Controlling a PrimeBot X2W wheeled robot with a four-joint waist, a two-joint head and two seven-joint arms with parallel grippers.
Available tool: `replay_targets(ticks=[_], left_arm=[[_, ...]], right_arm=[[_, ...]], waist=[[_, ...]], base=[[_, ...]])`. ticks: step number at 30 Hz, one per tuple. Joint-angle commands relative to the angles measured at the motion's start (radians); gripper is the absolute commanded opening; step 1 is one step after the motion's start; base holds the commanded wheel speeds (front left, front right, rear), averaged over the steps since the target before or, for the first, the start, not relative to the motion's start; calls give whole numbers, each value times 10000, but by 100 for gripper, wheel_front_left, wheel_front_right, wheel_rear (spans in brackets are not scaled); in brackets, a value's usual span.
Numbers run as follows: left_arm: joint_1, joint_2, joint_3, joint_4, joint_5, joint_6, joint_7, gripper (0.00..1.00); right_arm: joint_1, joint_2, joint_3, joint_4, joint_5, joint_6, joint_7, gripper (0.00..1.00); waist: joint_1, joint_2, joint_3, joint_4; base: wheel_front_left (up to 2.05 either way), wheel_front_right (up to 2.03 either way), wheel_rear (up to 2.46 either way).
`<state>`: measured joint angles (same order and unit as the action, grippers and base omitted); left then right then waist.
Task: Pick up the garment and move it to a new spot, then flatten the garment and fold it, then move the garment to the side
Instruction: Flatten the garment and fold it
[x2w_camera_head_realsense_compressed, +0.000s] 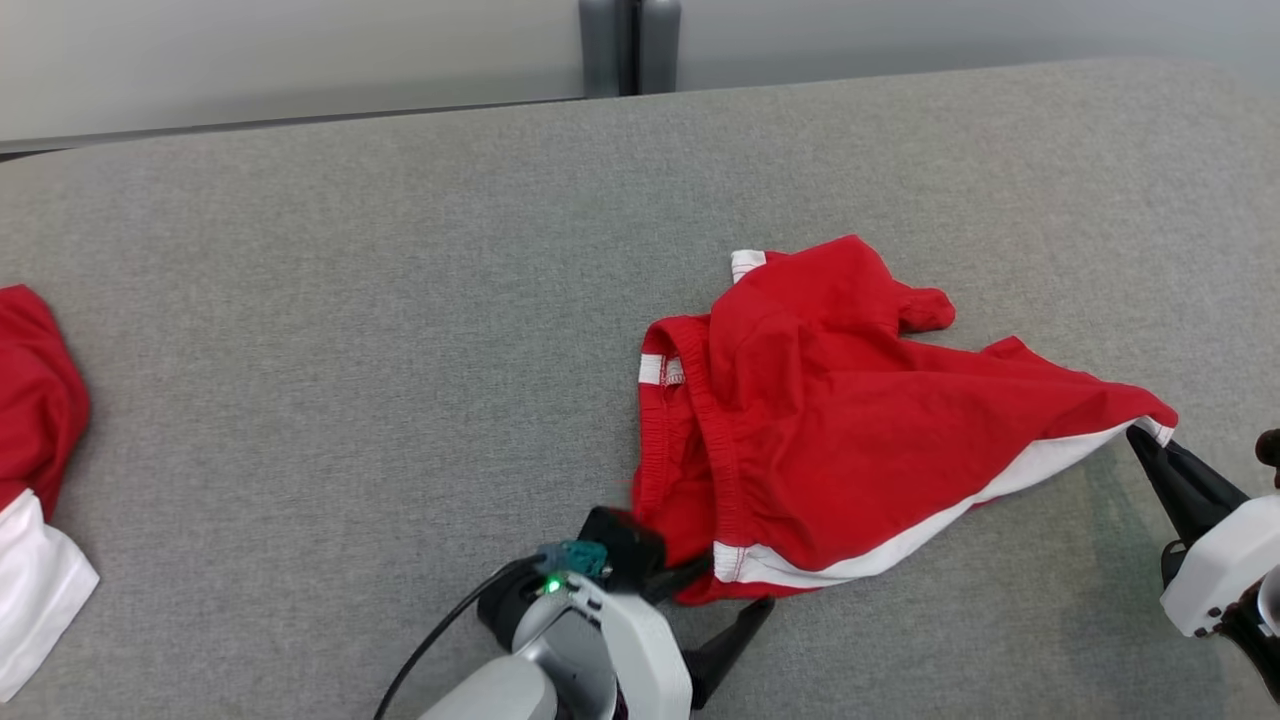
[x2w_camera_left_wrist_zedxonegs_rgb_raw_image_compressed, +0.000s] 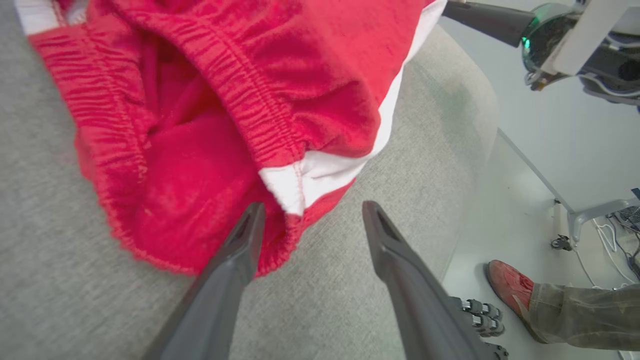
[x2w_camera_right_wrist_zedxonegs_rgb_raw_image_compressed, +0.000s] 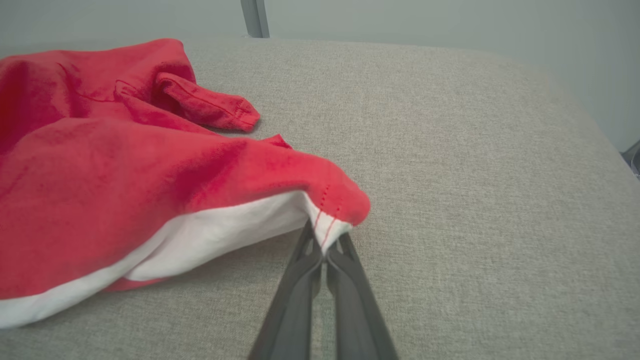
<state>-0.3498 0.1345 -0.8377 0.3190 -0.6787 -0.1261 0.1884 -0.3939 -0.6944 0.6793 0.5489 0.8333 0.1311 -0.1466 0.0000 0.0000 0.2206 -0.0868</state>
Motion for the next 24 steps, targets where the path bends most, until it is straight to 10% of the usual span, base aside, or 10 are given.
replay_targets(ticks=[1,6,7,24], left_arm=[[-309,28,37,80,63,5,-12,90],[-651,-186,45,525,4,3,-144,37],[-728,-193,24,596,4,-1,-172,0],[-3960,955,2233,-2226,-3003,-40,-96,0]], right_arm=[[-99,8,22,36,37,-7,-44,0],[-253,33,249,14,233,-7,-77,0],[-281,29,261,21,273,-7,-110,0],[-2595,-761,-246,-1777,2982,-7,118,0]], waist=[[0,0,86,-70],[0,0,257,-234],[0,0,277,-259],[0,0,1003,-722]], base=[[0,0,0],[0,0,0],[0,0,0],[0,0,0]])
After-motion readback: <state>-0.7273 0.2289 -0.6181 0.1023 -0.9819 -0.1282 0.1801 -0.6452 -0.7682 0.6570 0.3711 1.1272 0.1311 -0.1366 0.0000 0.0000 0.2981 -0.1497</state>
